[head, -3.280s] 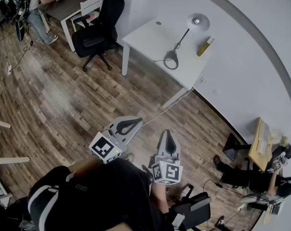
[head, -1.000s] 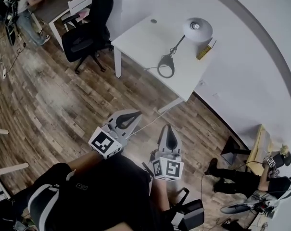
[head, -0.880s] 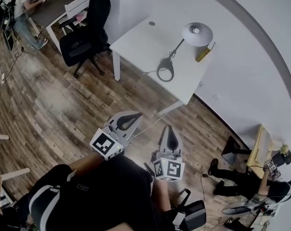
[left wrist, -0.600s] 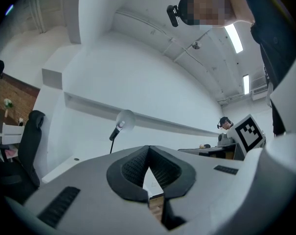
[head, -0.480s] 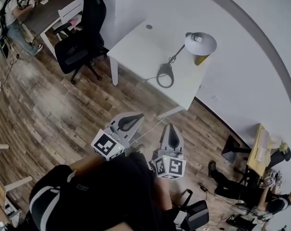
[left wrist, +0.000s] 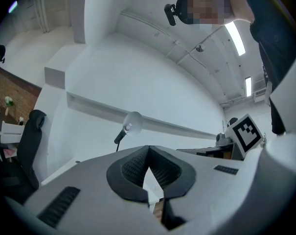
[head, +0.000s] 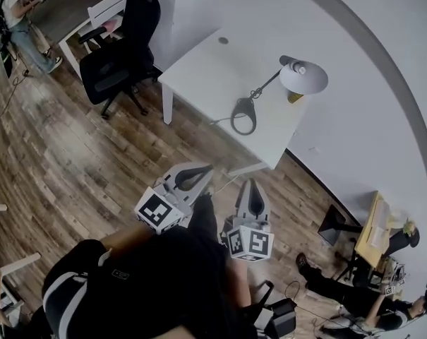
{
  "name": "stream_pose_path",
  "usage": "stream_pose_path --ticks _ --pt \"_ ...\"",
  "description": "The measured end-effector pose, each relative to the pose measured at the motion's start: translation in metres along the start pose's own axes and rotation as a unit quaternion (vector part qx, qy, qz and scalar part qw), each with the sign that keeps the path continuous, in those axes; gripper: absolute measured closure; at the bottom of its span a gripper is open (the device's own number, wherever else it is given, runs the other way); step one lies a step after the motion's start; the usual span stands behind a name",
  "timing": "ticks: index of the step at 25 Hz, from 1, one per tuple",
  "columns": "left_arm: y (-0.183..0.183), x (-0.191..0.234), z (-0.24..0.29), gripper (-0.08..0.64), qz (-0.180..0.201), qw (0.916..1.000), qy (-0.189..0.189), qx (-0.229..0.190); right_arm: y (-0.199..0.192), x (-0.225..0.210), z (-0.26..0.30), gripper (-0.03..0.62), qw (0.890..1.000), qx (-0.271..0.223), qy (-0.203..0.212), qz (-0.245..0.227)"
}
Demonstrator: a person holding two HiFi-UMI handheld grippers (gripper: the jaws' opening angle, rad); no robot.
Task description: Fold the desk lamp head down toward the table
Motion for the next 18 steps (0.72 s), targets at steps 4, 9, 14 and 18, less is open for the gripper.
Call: stream_pose_path --ticks 4,9,14,18 --pt "0.001 0.008 0.012 0.537 -0.001 0.9999 0.01 0.003 0.004 -0.011 0.014 0.578 1.0 -0.001 0.006 0.002" --pt "0.005 0.016 0.044 0.537 0.004 0.9998 0.018 0.006 0.011 -0.038 0.037 0.578 1.0 -0.005 0.018 0.006" --pt "0.014 0.025 0.077 0.537 0.004 0.9996 0.028 0.009 0.026 -0.064 0.06 0.578 0.999 -0.008 0.032 0.004" --pt "0.022 0.032 0.107 0.537 0.004 0.9992 0.038 0.009 0.04 -0.084 0.082 0.578 0.999 -0.01 0.043 0.005"
Point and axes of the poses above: the fingertips, and each gripper's own axes: z forward along the fingers, x to its left, y out of its top, the point moved 5 cm from there along -z, backward along the fingers, and after that the axes turned 14 degrees about x, right-handed, at the moved point
